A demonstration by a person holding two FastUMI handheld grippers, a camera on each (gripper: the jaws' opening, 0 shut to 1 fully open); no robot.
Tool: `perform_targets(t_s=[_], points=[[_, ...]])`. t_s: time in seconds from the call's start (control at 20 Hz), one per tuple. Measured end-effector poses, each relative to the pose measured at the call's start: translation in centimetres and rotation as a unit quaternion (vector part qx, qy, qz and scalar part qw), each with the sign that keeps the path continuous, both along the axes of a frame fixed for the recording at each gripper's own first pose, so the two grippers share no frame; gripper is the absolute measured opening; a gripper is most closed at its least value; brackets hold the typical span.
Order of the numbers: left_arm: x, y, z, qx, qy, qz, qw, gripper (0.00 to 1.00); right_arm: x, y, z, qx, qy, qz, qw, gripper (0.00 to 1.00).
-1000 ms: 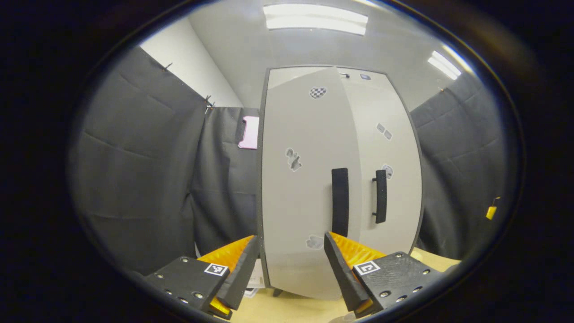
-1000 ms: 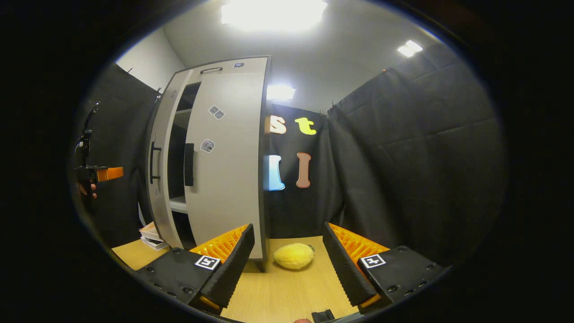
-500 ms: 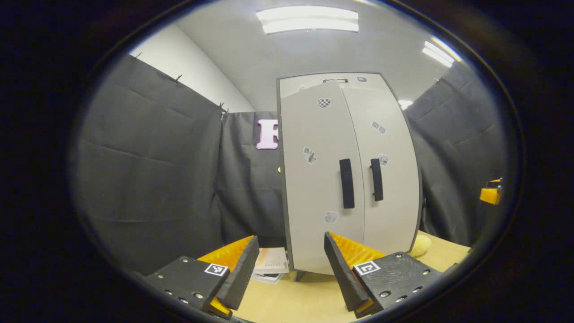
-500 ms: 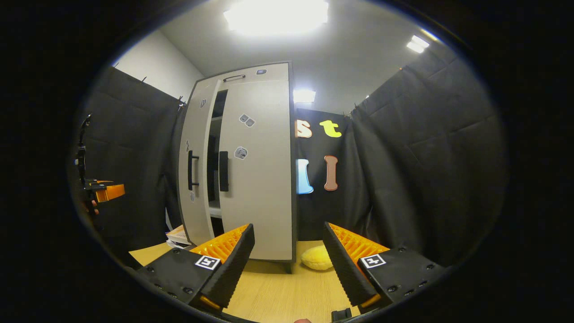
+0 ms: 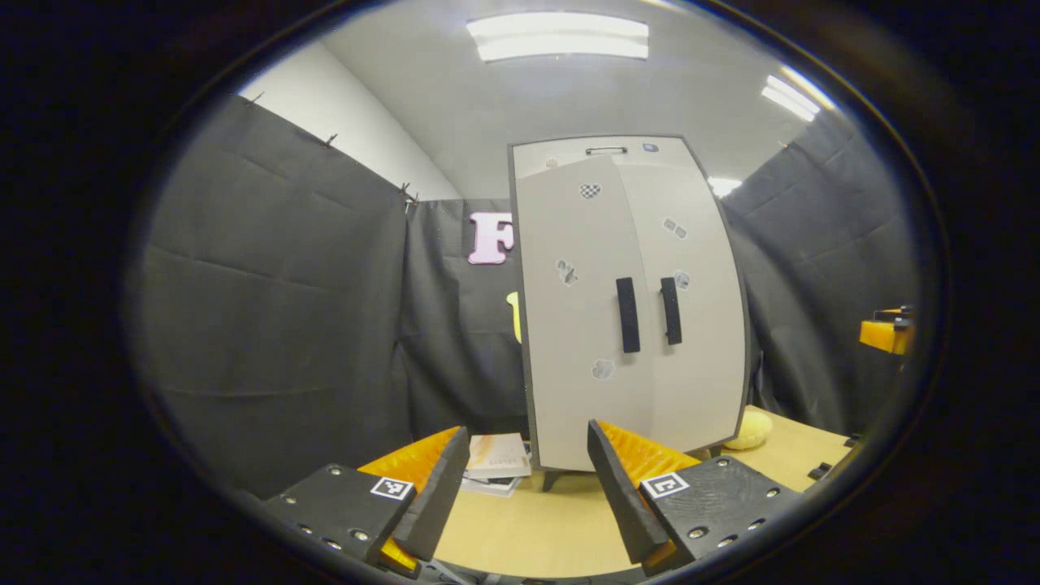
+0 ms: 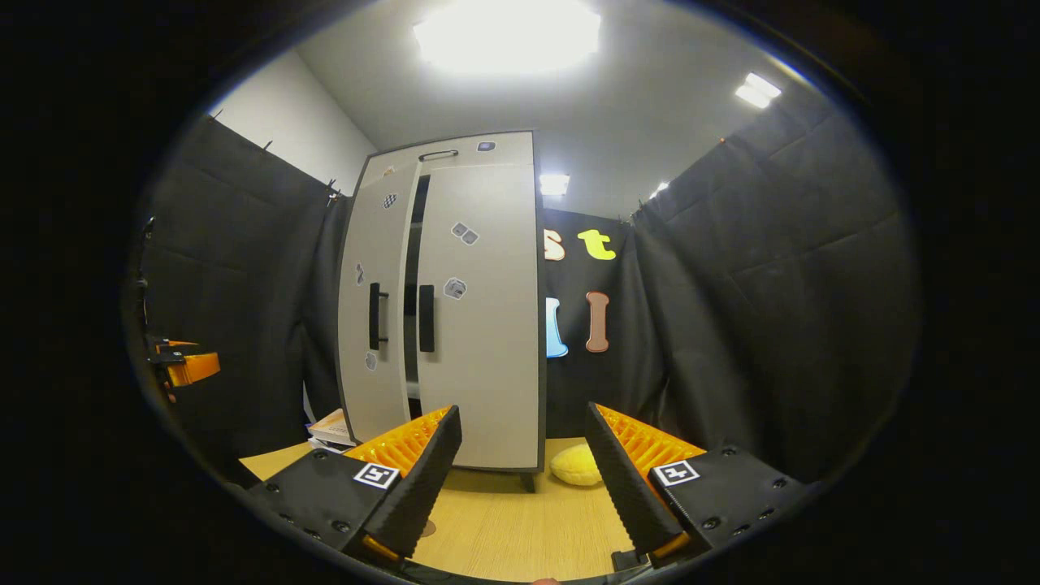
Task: Grasp the bottle in the cabinet with the left hand and place it on the coaster, then close the right door with the right hand and the left door with the left hand.
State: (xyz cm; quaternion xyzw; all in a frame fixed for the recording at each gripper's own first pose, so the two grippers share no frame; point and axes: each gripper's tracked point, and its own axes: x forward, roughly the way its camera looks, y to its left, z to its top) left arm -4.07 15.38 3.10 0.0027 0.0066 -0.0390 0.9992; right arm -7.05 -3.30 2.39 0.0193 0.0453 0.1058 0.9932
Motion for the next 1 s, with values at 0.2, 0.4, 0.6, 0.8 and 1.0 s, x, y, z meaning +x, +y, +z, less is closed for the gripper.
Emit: perform_targets(t_s=[0.2, 0.4, 0.6, 0.8, 1.0], points=[[-1.2, 0.7, -0.7, -0.008, 0.003, -0.006, 1.000, 0.86, -0.5, 0.5, 0.4, 0.004, -0.002, -0.009, 1.000, 0.97], [-1.1, 1.0, -1.0, -0.013, 0.007, -0.009, 1.000, 0.86, -1.8, 1.1, 0.5, 0.003, -0.004, -0.012, 1.000, 0.98], [-1.4, 1.2, -0.9, -0.009, 0.003, -0.013, 1.000, 0.86, -1.5, 1.9, 0.8, 0.001, -0.011, -0.014, 1.000, 0.98], [-1.1, 1.3, -1.0, -0.007, 0.008, -0.011, 1.000, 0.86, -1.0, 2.2, 1.0, 0.003, -0.020, -0.018, 1.000, 0.98], [-1.9, 2.5, -0.8, -0.006, 0.002, 0.004, 1.000, 0.92, 0.0, 2.7, 0.9, 0.008, -0.018, -0.018, 1.000, 0.98]])
